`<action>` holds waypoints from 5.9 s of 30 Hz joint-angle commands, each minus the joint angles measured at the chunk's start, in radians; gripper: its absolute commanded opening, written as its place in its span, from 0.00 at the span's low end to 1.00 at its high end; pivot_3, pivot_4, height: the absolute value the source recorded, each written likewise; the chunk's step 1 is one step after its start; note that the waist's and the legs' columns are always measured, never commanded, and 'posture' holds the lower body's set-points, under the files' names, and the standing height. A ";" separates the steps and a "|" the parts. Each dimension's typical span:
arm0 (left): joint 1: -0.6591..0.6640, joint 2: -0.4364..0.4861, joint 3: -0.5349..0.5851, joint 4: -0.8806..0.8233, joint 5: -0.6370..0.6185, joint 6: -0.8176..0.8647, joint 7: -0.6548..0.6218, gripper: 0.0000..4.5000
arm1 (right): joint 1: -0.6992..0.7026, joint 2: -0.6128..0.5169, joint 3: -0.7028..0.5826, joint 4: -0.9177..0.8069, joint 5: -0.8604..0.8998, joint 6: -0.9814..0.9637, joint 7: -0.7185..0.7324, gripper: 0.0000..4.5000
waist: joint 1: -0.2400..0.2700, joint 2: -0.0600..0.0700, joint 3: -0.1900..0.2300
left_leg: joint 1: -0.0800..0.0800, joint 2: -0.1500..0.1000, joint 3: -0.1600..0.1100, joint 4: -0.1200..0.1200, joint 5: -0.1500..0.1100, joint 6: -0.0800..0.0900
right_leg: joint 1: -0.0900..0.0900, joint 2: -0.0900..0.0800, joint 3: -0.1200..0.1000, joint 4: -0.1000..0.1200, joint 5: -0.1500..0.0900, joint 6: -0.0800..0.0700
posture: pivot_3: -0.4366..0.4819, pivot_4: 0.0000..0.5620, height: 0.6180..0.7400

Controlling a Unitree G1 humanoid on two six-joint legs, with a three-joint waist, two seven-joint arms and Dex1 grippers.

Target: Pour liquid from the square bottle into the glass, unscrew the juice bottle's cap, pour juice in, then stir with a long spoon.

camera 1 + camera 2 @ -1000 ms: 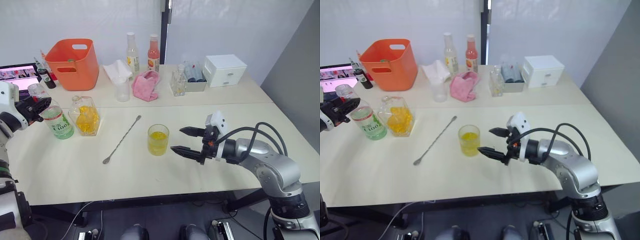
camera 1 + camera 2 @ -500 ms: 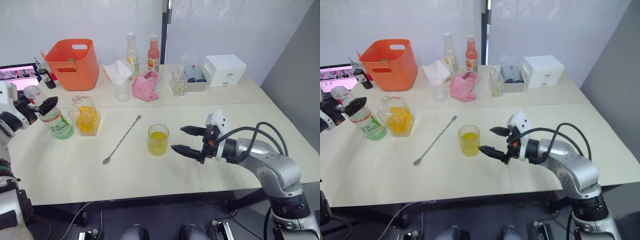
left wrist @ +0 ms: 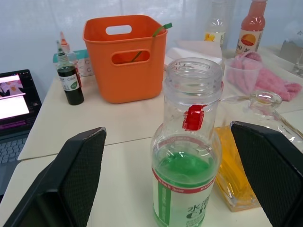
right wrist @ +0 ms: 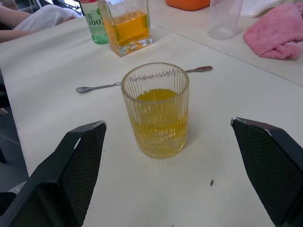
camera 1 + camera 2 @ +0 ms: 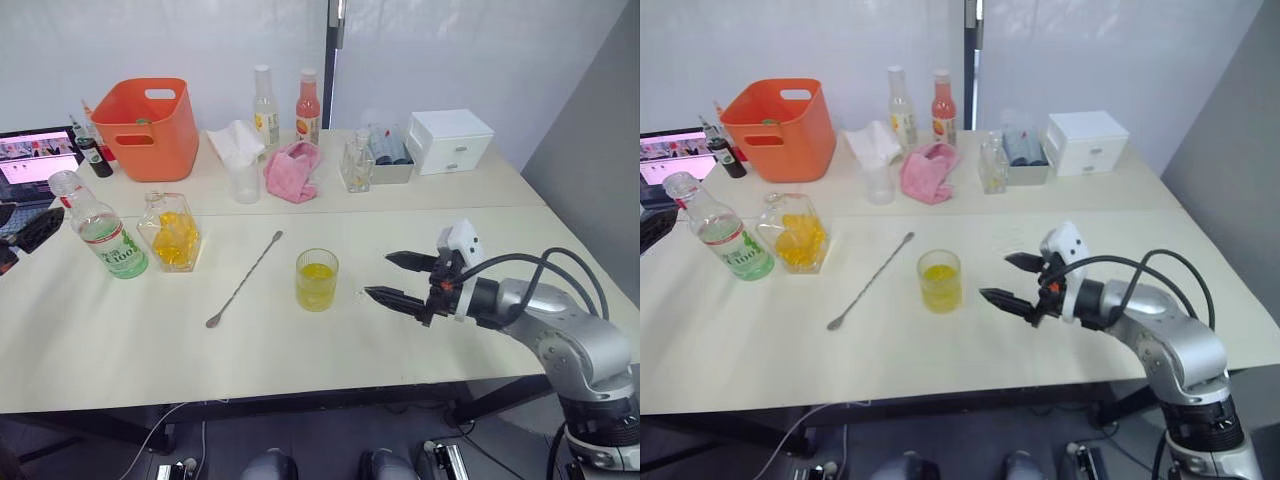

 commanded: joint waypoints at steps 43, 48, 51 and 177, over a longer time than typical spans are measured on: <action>0.609 -0.260 0.171 -0.361 -0.045 -0.184 -0.060 0.99 | 0.509 -0.052 -0.526 0.140 -0.040 -0.268 0.000 1.00 | 0.021 0.002 -0.001 | 0.008 0.001 0.000 -0.003 -0.006 -0.005 | 0.004 -0.003 0.002 -0.003 -0.001 -0.003 | 0.48 0.27 0.78; 0.609 -0.285 0.116 -0.467 -0.054 -0.121 0.002 0.99 | 0.434 -0.062 -0.460 0.094 -0.005 -0.237 0.002 1.00 | 0.019 0.002 -0.001 | 0.008 0.001 0.000 -0.004 -0.006 -0.005 | 0.004 -0.003 0.003 -0.003 -0.001 -0.003 | 0.48 0.27 0.78; 0.613 -0.315 0.051 -0.621 -0.065 -0.021 0.090 0.99 | 0.347 -0.083 -0.393 0.068 0.037 -0.192 0.029 1.00 | 0.018 0.002 -0.001 | 0.008 0.001 0.000 -0.003 -0.005 -0.003 | 0.004 -0.003 0.003 -0.003 -0.001 -0.002 | 0.48 0.27 0.78; 0.448 -0.001 -0.433 -0.498 0.201 -0.063 -0.301 0.01 | -0.062 -0.111 -0.036 -0.022 0.199 0.028 0.166 1.00 | 0.022 0.004 0.000 | 0.005 0.000 0.000 -0.005 -0.003 -0.001 | 0.001 -0.003 0.001 -0.004 -0.002 -0.003 | 0.48 0.27 0.78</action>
